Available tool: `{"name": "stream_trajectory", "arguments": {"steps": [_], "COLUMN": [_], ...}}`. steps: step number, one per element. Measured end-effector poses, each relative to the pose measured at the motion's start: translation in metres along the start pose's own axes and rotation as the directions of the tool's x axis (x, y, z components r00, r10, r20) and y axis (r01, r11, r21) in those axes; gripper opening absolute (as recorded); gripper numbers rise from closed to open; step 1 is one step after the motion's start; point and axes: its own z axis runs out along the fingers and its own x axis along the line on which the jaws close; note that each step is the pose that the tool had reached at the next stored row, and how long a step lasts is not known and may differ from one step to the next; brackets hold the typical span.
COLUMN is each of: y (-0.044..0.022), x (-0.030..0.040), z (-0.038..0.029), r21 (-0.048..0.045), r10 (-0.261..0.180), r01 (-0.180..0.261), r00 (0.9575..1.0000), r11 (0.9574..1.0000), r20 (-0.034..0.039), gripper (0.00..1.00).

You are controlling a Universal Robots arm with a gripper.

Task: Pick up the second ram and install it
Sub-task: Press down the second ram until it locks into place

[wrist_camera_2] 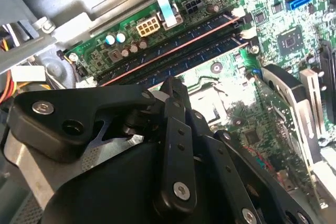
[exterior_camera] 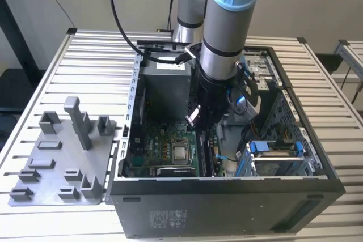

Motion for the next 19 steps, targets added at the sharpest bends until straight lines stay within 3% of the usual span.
{"name": "stream_trajectory", "arguments": {"steps": [11, 15, 19], "y": [0.0002, 0.0002, 0.0003], "x": [0.0, 0.0001, 0.0001], "z": [0.0025, 0.0034, 0.0038], "r21": [-0.001, -0.0013, -0.0016], "r10": [-0.105, -0.138, -0.184], "r01": [0.105, 0.138, 0.184], "r00": [0.9945, 0.9904, 0.983], "r11": [0.9945, 0.9904, 0.983], "r20": [-0.0011, -0.0016, -0.0018], "gripper": [0.11, 0.11, 0.11]}}
